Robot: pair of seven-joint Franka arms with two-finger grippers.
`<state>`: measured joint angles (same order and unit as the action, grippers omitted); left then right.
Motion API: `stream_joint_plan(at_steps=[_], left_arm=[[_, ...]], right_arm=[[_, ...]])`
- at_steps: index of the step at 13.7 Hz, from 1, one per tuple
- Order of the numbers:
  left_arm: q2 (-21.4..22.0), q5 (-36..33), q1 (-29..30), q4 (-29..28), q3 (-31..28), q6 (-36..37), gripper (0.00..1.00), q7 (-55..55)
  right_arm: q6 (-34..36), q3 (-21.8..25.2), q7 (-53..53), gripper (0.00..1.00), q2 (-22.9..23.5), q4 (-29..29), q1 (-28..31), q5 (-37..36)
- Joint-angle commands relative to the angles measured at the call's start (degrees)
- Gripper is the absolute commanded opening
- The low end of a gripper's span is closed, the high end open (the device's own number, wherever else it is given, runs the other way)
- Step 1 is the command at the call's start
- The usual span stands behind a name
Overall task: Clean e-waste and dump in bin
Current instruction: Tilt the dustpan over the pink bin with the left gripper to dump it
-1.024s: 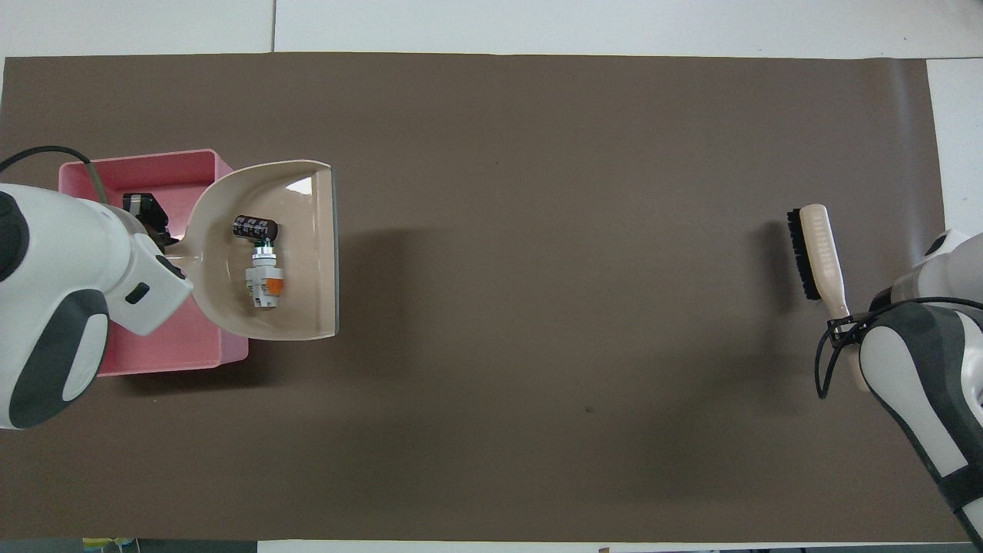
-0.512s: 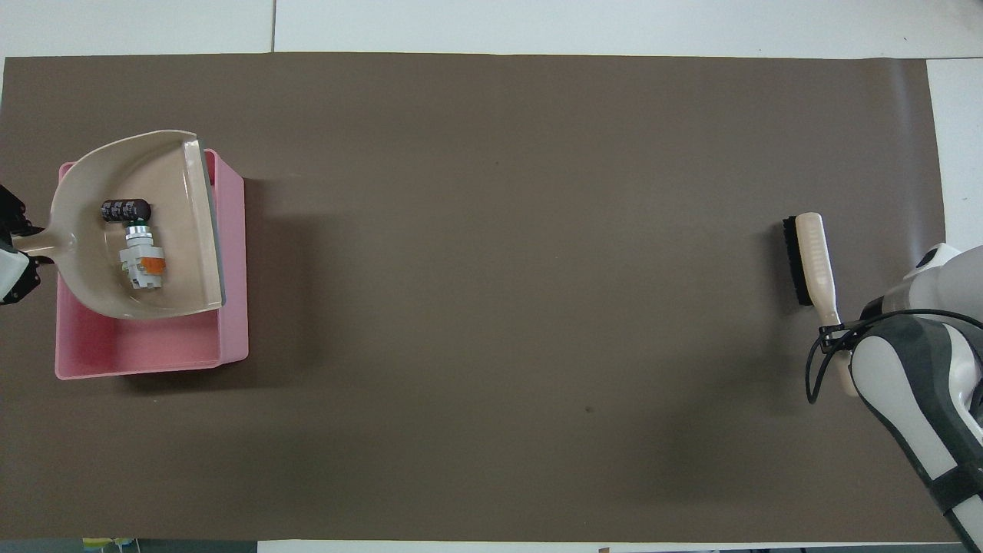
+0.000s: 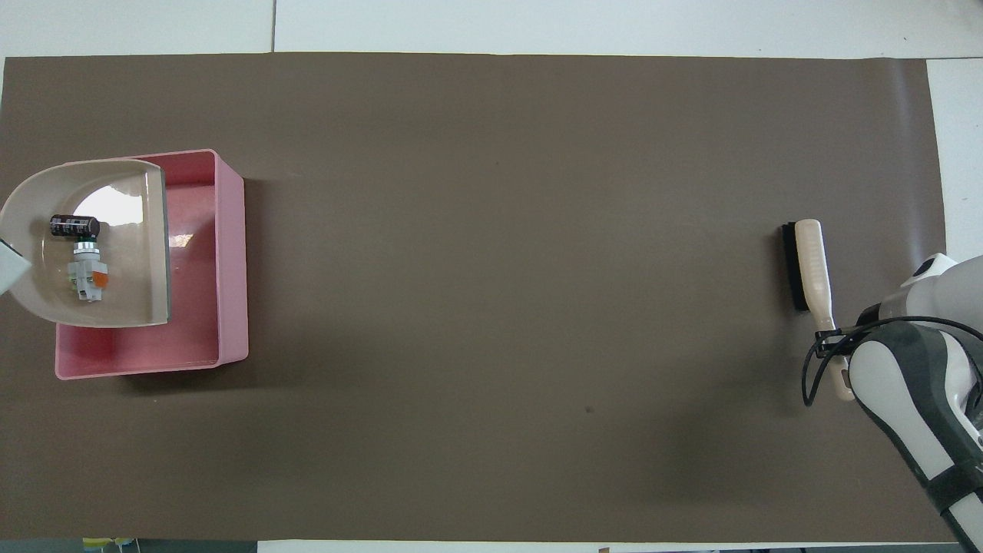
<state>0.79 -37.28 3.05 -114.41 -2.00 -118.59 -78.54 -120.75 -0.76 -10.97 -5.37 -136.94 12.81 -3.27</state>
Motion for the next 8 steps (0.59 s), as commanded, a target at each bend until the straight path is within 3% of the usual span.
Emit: stream_joint_plan(at_steps=[1, 8], left_arm=[[-0.9, -7.4, -3.5, 0.3, -0.1, 1.5, 0.0, 3.8], [-2.6, -19.8, -11.5, -0.6, -0.1, 12.5, 0.0, 8.8]], right_arm=[[-1.7, -0.7, -1.5, 0.0, -0.4, -1.2, 1.2, 1.2], [-1.9, -0.7, -4.8, 0.03, -0.5, -1.5, 1.2, 1.2]])
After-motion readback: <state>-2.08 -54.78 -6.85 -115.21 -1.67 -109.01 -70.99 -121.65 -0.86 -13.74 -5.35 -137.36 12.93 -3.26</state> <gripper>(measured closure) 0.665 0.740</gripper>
